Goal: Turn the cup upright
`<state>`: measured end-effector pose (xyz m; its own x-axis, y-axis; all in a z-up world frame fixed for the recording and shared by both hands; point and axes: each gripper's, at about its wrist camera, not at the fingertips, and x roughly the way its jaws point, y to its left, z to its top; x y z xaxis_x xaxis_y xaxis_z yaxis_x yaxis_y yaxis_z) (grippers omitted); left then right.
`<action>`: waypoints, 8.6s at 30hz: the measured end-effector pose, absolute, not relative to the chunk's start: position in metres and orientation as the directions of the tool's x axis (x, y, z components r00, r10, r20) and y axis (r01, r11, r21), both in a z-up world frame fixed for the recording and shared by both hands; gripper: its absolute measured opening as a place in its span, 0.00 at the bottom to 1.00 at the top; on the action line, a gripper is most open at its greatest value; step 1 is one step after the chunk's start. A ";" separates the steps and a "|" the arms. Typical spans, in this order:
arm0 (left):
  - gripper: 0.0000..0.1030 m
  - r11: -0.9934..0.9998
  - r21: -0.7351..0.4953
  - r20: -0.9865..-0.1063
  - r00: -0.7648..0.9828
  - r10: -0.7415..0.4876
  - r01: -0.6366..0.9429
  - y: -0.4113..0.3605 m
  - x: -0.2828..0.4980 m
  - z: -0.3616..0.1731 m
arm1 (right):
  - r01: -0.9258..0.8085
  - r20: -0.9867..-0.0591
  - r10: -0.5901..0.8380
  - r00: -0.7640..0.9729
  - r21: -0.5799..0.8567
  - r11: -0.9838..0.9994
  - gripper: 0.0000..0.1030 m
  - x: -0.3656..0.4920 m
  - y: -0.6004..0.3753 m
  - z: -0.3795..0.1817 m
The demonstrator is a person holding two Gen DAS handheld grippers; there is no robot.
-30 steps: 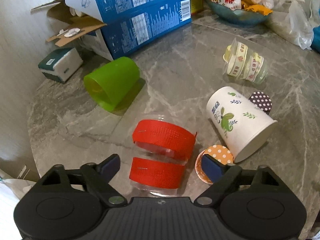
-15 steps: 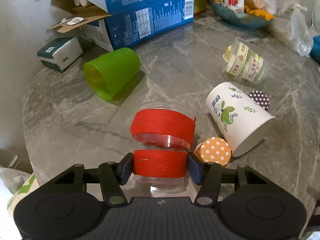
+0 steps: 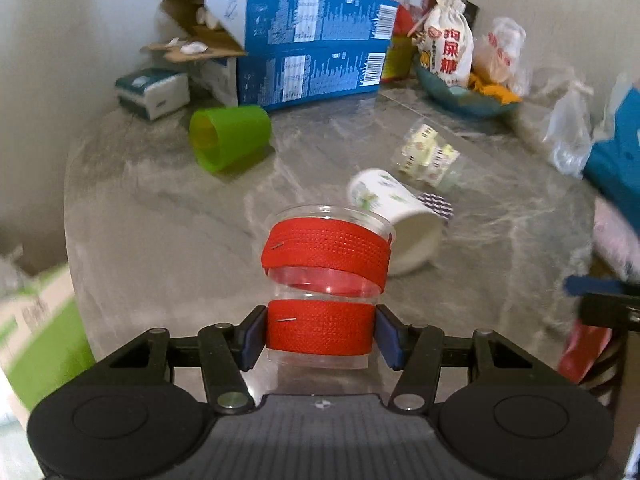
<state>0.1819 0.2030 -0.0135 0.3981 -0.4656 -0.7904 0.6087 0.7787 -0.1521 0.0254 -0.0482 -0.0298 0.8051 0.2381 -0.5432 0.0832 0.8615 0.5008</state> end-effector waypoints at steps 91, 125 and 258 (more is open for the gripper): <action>0.80 0.650 -0.589 -0.382 0.543 -0.748 0.480 0.302 0.019 -0.050 | 0.010 0.086 -0.006 0.996 -0.050 0.999 0.62 -0.034 0.022 -0.075; 0.81 0.637 -0.654 -0.392 0.538 -0.746 0.407 0.304 0.000 -0.103 | -0.006 0.061 0.010 0.998 -0.066 0.998 0.75 -0.023 0.038 -0.135; 1.00 0.887 -0.124 -0.497 0.745 -0.444 0.445 0.249 -0.069 0.022 | 0.025 -0.420 0.041 0.907 0.150 0.988 0.99 -0.140 -0.002 0.011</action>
<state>-0.0689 0.2485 0.0221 0.7454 -0.4439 -0.4973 0.4452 0.8868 -0.1243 -0.1396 -0.0019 0.0109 0.9066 0.0410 -0.4200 0.0250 0.9883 0.1505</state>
